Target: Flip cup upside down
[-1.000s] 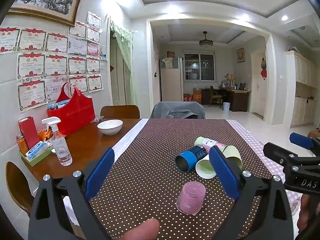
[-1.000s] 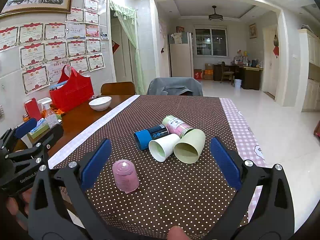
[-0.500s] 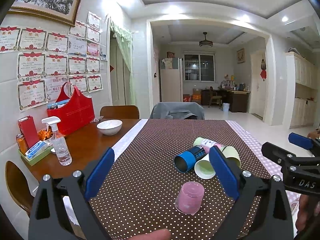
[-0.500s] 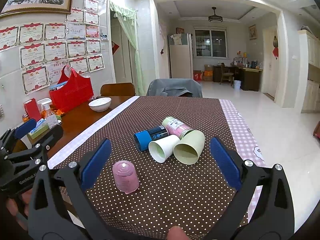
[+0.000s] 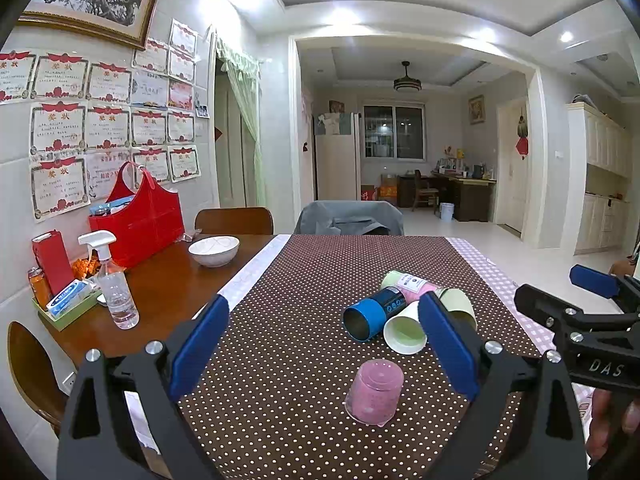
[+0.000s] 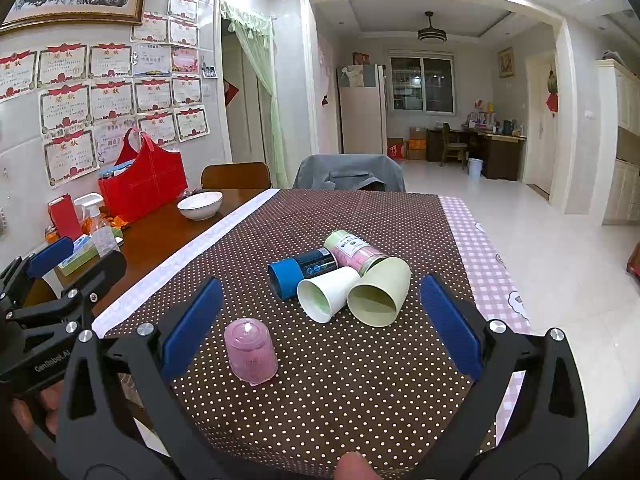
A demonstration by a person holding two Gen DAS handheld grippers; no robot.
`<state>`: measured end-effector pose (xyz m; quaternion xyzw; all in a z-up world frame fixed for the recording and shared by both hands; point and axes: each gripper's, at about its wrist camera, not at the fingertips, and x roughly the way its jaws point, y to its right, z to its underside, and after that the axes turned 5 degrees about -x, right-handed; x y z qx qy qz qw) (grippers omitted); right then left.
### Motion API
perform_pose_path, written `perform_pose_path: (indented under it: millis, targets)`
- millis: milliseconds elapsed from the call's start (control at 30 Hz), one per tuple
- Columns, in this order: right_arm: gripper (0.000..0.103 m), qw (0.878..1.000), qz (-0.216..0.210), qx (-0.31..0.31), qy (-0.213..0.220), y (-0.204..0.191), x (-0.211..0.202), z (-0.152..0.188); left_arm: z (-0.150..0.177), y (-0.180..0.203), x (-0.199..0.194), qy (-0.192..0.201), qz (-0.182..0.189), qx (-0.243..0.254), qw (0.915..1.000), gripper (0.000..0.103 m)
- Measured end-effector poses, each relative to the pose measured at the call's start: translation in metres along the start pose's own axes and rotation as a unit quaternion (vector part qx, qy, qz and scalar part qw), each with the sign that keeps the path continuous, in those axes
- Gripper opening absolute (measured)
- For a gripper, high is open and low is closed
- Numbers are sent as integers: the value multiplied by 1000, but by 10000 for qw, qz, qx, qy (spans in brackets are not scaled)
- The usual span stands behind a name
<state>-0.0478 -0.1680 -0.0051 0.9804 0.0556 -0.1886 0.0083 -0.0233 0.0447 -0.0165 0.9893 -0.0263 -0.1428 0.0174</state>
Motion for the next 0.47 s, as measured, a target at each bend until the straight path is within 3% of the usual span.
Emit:
perform_pose_path:
  millis: [467]
  targets:
    - [97, 10000, 18, 22, -43, 2, 4, 0, 4, 1, 4, -85, -23, 62, 9999, 94]
